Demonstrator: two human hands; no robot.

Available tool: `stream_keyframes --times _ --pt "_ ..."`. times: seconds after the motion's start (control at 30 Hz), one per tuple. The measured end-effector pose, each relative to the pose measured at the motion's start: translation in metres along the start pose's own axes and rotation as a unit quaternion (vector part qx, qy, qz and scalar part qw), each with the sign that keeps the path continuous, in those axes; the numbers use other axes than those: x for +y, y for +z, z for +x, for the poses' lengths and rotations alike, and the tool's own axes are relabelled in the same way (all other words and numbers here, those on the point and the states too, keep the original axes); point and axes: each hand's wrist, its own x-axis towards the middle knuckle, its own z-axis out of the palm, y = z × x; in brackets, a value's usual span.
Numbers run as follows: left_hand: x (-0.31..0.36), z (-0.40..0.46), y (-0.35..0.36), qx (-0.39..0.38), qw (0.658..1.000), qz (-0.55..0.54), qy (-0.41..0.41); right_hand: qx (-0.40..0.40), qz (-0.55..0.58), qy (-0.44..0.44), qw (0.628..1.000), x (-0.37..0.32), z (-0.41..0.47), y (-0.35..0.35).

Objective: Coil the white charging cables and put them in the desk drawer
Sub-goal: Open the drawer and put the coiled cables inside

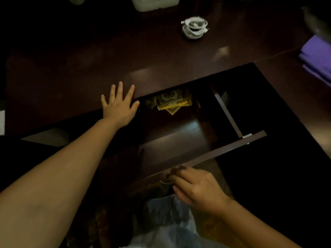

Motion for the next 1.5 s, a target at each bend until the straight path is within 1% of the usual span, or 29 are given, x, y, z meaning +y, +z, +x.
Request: stream_keyframes --times 0.07,0.1,0.27,0.37,0.5,0.63,0.7,0.8,1.0,1.1,1.17,1.23,1.3,1.4,1.5 --pt "-0.001 -0.002 -0.004 -0.013 1.000 0.000 0.004 0.041 -0.024 0.009 0.999 0.001 0.032 -0.024" --pt "-0.001 -0.003 -0.007 -0.020 1.000 0.000 0.006 0.047 -0.033 0.021 0.998 0.006 0.051 -0.032" --pt "-0.007 -0.003 -0.020 -0.032 0.999 0.000 0.024 0.028 -0.083 0.116 0.989 0.041 0.148 -0.051" --pt "-0.007 -0.004 -0.024 -0.020 0.999 0.005 0.033 0.010 -0.107 0.144 0.984 0.053 0.182 -0.060" --pt "0.004 -0.001 -0.038 0.022 0.999 0.012 0.029 0.024 -0.112 0.179 0.977 0.068 0.204 -0.070" --pt "0.033 0.008 -0.065 0.070 0.996 0.039 0.045 0.015 -0.093 0.188 0.978 0.091 0.212 -0.087" --pt "0.052 0.011 -0.074 0.095 0.993 0.039 0.065 0.021 -0.090 0.189 0.978 0.109 0.214 -0.099" --pt "0.082 0.025 -0.084 0.103 0.992 0.019 0.069 0.016 -0.095 0.172 0.980 0.144 0.219 -0.115" --pt "0.141 0.081 -0.104 0.112 0.993 -0.029 0.035 0.037 -0.104 0.156 0.982 0.224 0.245 -0.145" --pt "0.162 0.112 -0.111 0.129 0.991 -0.029 0.024 0.042 -0.104 0.162 0.980 0.257 0.257 -0.148" --pt "0.173 0.134 -0.111 0.127 0.991 -0.023 0.017 0.038 -0.104 0.167 0.980 0.279 0.265 -0.147" --pt "0.182 0.159 -0.111 0.121 0.992 -0.022 -0.011 0.044 -0.098 0.173 0.979 0.303 0.277 -0.147" --pt "0.192 0.187 -0.109 0.121 0.991 -0.029 -0.045 0.056 -0.081 0.198 0.975 0.330 0.293 -0.147" --pt "0.208 0.226 -0.106 0.109 0.987 -0.071 -0.099 0.030 -0.063 0.254 0.965 0.371 0.318 -0.146" --pt "0.225 0.253 -0.099 0.085 0.979 -0.117 -0.144 -0.009 -0.063 0.262 0.963 0.396 0.330 -0.139"
